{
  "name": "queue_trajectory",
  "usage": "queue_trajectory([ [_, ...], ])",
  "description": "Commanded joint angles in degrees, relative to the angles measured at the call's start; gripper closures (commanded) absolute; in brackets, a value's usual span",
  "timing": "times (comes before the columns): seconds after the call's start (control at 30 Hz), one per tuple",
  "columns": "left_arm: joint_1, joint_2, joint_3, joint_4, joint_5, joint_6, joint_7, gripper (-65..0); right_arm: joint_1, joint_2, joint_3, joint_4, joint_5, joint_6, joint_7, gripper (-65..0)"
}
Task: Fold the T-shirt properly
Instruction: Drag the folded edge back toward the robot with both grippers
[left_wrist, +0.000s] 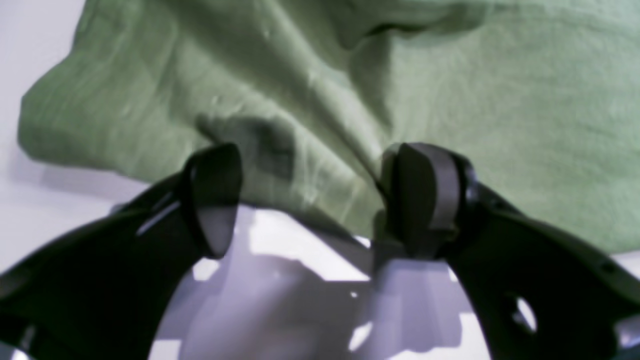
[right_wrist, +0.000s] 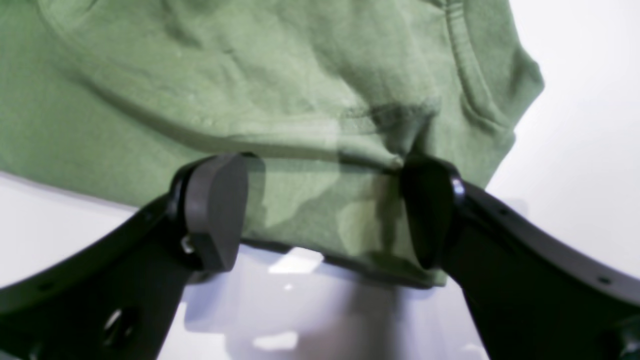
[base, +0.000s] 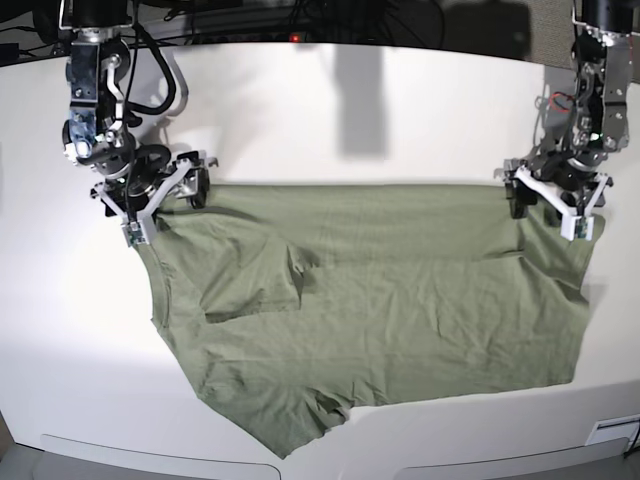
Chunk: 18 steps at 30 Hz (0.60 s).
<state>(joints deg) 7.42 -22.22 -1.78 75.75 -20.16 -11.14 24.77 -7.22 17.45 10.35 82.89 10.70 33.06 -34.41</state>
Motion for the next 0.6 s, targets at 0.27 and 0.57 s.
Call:
queue_trajectory([
  [0.27, 6.23, -0.48, -0.55, 3.58, 0.61, 1.22, 7.41, -45.5, -8.94, 2.54, 0.15, 5.49, -0.17, -0.02, -1.64, -47.5],
  [0.57, 12.39, -0.48, -0.55, 9.14, 0.83, 1.25, 8.90, -45.5, -16.87, 4.15, 2.19, 10.12, -0.13, -0.04, -1.66, -47.5],
])
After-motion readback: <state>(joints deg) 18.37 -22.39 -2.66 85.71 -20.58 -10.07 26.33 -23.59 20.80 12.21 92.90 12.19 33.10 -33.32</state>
